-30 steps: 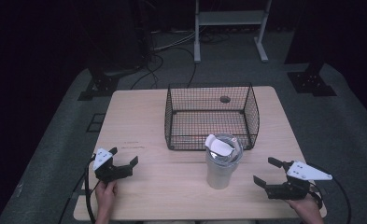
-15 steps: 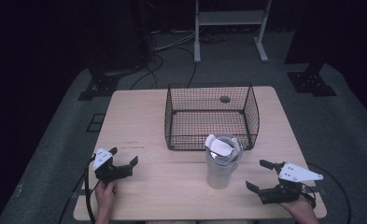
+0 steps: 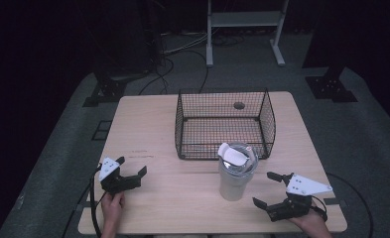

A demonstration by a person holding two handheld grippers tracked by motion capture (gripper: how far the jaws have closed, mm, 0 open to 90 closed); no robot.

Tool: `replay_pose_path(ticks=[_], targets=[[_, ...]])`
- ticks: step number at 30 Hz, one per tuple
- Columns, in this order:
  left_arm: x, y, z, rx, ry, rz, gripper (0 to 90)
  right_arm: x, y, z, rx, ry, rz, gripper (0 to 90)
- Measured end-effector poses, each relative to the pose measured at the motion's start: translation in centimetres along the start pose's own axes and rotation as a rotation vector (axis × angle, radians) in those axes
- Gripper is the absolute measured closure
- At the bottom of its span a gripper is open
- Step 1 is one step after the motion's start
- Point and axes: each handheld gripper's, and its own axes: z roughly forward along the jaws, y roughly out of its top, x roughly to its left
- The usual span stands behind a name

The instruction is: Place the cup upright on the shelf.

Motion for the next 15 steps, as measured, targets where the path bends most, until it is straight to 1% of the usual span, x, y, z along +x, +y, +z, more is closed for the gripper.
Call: replay_pose_path(ticks=[2,15], targets=[[0.0,0.0,0.0,0.0,0.0,-0.001,0.0,0.2,0.0,0.2,0.003,0.008,-0.003,2.8],[0.0,0.0,0.0,0.0,0.0,0.0,0.0,0.8,0.4,1.5,0.013,0.023,-0.014,2.8]])
